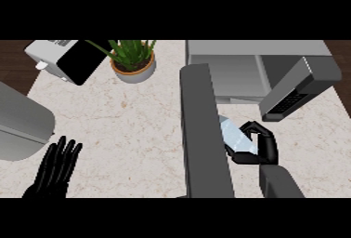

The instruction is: Pick up the milk, place it into the microwave and close the microwave

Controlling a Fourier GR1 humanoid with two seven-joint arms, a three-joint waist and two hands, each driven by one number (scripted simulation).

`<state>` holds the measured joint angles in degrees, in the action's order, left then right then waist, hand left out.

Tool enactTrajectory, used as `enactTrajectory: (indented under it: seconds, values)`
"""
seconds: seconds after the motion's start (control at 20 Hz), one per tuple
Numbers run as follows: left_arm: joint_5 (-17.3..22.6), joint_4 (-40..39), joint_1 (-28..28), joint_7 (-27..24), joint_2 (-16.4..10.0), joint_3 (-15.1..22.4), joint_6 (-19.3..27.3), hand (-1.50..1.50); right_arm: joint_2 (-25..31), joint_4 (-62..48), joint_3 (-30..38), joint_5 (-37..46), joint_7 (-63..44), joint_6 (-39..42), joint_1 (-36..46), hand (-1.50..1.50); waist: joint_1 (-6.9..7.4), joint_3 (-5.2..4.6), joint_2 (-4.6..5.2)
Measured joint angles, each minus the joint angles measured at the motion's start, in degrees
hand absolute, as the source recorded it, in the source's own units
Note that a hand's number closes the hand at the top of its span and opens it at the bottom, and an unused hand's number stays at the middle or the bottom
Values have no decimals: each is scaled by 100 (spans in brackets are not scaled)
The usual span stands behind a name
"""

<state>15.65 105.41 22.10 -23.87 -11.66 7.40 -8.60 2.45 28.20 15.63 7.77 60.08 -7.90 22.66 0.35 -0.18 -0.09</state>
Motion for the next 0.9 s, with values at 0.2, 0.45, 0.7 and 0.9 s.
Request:
enactTrajectory:
  seconds: [0.2,0.45,0.7,0.9]
  values:
    - [166,44,49,111,-84,-195,-152,-150,-94,603,-423,-167,-267,-233,-173,150,-33,6,4]
    - [161,-87,154,-51,-107,-326,-344,-150,-29,1158,-782,-196,-741,-734,-222,150,-60,2,20]
    - [249,-376,-129,7,-100,-524,-461,-150,66,1470,-906,-37,-1303,-1035,-50,150,-85,-2,34]
    - [311,-384,-94,9,-110,-615,-608,-150,217,1173,-871,139,-1674,-1217,381,150,-54,1,43]
